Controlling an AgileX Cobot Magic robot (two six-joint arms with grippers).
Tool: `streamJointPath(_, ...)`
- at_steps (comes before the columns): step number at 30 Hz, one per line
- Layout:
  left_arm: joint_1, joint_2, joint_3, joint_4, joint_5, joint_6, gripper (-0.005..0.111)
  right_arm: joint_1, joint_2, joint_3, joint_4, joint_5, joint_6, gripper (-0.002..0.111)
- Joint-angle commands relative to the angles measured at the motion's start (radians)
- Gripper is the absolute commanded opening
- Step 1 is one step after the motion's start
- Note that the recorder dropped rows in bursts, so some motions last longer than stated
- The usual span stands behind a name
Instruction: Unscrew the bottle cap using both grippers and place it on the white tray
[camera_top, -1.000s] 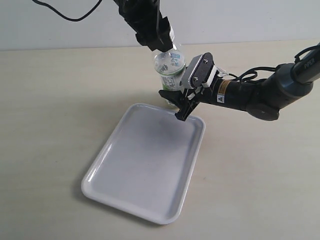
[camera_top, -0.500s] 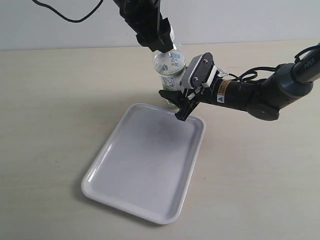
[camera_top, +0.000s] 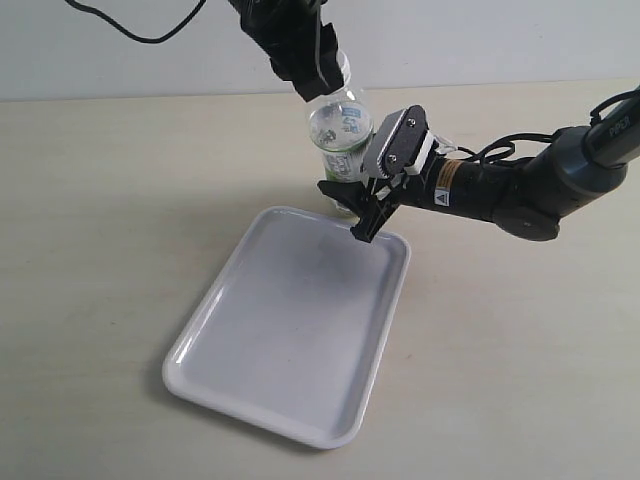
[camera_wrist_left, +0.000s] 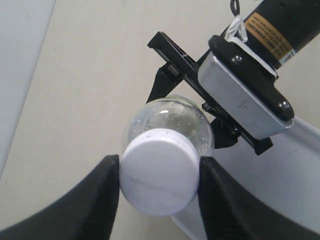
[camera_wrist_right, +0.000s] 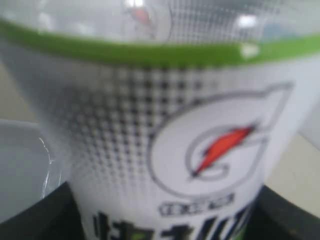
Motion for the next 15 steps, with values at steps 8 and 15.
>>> streamJointPath(8,-0.002,0.008,-0.002,-0.013,-0.011,-0.149,0.000,0.001,0.006,0.002,-0.014,0.072,0.018,0.000)
streamJointPath(15,-0.002,0.008,-0.002,-0.013,-0.015,-0.384,0.000,0.001,0.006,0.002,-0.014,0.072,0.042,0.000)
